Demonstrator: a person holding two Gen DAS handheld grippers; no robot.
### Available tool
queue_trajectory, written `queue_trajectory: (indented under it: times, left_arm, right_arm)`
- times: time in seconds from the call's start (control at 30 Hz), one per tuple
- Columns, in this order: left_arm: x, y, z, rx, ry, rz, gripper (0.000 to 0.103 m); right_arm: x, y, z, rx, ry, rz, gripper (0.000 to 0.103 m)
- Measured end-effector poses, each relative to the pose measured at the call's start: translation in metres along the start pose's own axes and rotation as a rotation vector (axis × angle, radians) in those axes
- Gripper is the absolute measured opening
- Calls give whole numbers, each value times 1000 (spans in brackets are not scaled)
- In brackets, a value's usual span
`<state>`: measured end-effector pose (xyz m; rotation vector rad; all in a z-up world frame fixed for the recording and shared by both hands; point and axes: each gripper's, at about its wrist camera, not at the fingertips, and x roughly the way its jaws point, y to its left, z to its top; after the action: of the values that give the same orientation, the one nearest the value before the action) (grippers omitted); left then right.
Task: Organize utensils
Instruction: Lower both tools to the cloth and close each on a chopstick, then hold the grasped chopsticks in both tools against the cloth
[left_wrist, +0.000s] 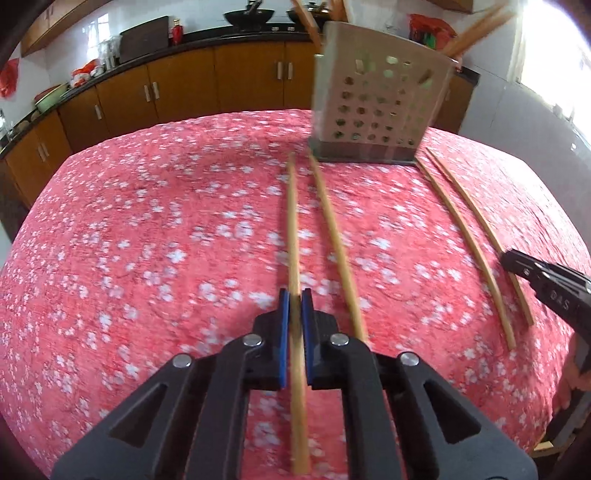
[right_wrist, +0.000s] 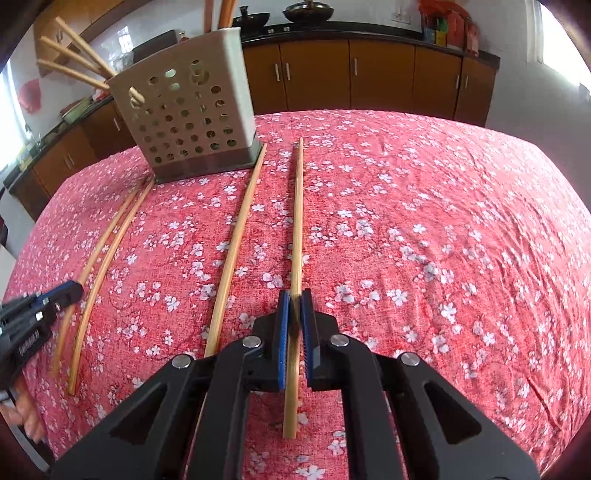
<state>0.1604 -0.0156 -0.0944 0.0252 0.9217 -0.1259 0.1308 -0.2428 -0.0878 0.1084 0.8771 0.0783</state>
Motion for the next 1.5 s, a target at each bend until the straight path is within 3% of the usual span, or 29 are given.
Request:
queue_trajectory:
  times: [0.27, 0.43, 1.5]
  left_arm:
    - [10, 61, 19, -125, -8, 119, 8]
    - [13, 82, 24, -157, -24, 117, 10]
    - [14, 81, 24, -150, -27, 99, 17]
  right_arm:
    - [12, -16, 16, 28, -14, -60, 7]
    - [21, -26, 27, 44, -14, -83, 8]
    - [25, -27, 30, 42, -34, -85, 9]
